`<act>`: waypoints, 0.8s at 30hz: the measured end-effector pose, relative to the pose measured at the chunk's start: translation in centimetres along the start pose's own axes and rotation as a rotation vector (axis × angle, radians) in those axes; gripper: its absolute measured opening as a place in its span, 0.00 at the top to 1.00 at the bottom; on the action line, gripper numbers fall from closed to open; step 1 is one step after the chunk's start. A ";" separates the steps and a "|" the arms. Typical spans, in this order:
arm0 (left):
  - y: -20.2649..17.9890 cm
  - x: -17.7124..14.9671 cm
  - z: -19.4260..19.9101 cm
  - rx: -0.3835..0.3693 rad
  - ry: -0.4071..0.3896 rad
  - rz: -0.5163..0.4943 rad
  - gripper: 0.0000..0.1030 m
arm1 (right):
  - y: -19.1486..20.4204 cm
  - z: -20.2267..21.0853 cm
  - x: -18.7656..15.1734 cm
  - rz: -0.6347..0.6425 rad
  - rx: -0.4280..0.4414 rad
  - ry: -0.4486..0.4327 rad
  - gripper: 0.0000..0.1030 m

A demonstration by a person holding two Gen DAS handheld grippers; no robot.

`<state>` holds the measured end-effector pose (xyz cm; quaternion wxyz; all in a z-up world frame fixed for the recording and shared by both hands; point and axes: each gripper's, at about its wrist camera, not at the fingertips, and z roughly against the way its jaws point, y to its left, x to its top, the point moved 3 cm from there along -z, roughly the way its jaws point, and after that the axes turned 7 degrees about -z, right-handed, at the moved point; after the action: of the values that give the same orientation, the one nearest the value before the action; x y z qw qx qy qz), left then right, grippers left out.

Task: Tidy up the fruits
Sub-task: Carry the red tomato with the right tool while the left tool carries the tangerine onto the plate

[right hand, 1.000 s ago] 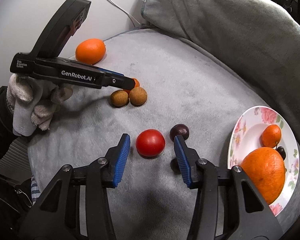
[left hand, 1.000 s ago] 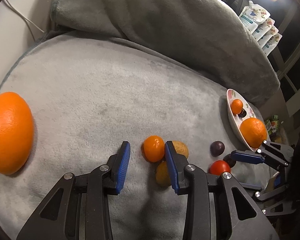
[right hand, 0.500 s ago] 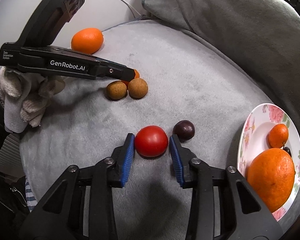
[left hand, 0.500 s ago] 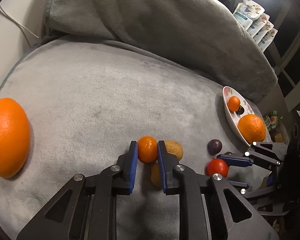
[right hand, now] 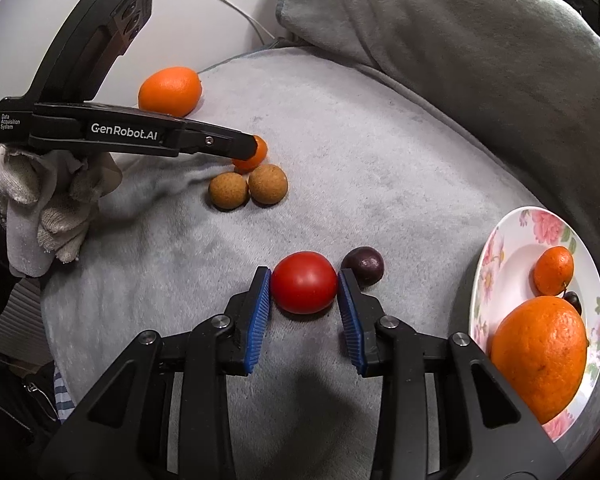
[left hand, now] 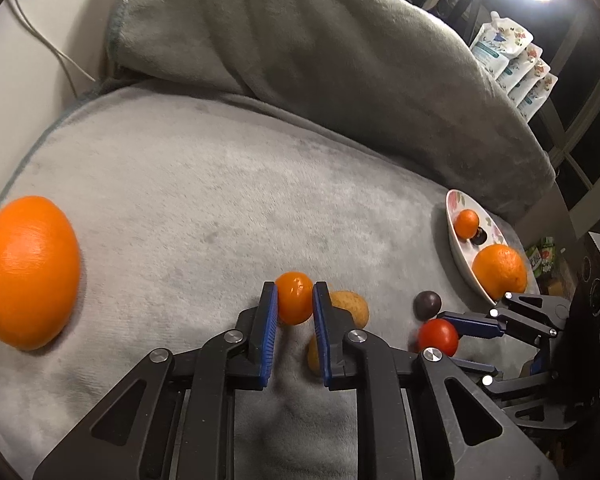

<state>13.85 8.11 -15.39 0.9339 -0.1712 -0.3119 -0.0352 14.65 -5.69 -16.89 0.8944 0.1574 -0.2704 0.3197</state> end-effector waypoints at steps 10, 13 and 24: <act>-2.0 1.1 2.8 -0.010 -0.086 -0.026 0.85 | -0.4 2.8 0.1 -0.031 -0.015 -0.066 0.66; -3.1 1.5 3.3 -0.025 -0.110 -0.037 0.85 | -0.7 4.0 0.1 -0.046 -0.025 -0.091 0.66; -7.6 3.1 3.7 -0.094 -0.155 -0.093 0.85 | -3.0 8.8 -0.6 -0.112 -0.081 -0.178 0.66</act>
<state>12.92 2.39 -8.49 0.8953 -0.2023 -0.3887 -0.0801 12.88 -12.20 -10.49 0.8890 0.1636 -0.3521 0.2427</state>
